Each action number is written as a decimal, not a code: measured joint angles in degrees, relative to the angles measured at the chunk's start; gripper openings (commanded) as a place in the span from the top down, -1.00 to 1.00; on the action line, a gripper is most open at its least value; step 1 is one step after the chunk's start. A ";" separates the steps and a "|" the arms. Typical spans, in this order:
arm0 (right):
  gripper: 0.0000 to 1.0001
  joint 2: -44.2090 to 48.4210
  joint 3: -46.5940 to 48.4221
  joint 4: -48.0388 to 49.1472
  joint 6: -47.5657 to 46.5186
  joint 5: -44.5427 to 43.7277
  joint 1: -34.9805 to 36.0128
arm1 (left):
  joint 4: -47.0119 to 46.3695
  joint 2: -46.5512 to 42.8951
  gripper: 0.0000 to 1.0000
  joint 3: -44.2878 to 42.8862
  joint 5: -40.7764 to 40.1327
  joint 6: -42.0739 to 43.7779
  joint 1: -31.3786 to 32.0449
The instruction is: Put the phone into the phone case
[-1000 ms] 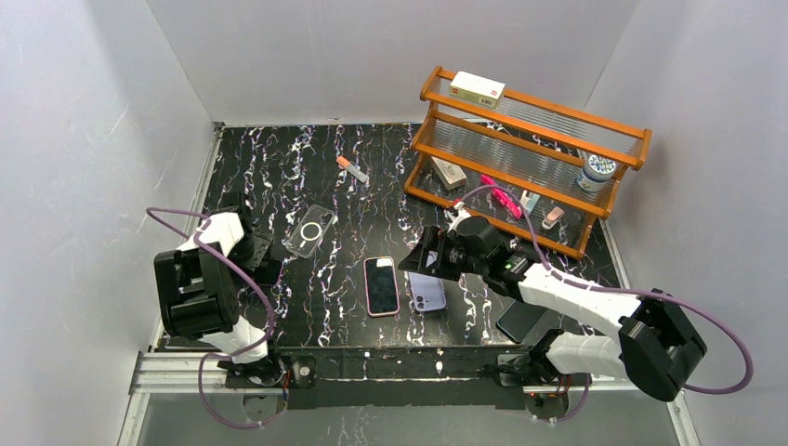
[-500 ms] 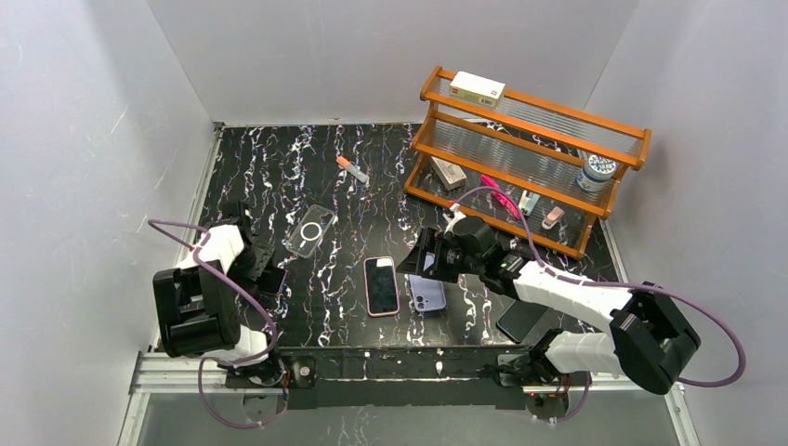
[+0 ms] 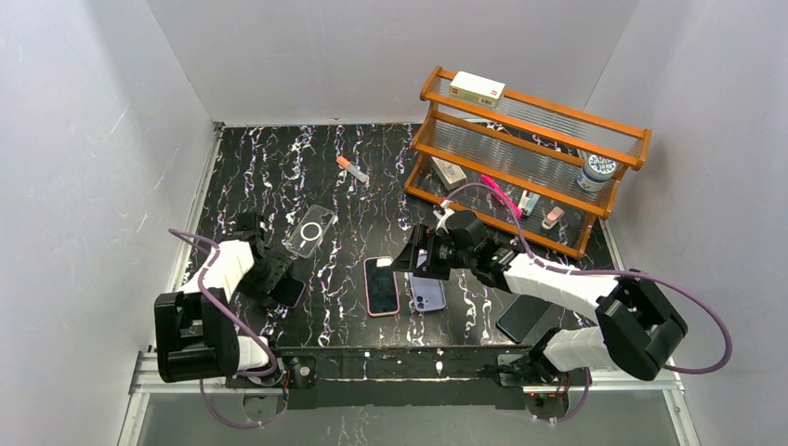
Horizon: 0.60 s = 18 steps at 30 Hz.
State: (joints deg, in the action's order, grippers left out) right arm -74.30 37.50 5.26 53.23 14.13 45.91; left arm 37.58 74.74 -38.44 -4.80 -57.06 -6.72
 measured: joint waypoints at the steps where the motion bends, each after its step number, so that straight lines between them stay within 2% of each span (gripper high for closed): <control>1: -0.82 -0.83 0.59 0.57 0.02 0.52 0.13 | 0.15 -0.31 -0.02 0.24 0.09 -0.48 1.64; 7: -0.72 -7.85 6.49 2.64 -0.92 2.67 2.95 | -0.48 -2.89 0.02 2.16 2.93 -3.17 10.62; 14: -0.25 -18.25 13.00 9.73 -2.64 5.09 7.54 | -1.84 -7.26 0.05 5.03 7.13 -4.42 11.87; 18: -0.11 -26.18 17.86 12.41 -3.30 7.39 10.23 | -2.34 -9.79 0.06 6.67 8.87 -4.76 12.22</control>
State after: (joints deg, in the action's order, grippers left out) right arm -100.49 55.35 17.67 49.93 21.52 56.14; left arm 35.24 64.95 -31.77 4.08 -61.82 5.50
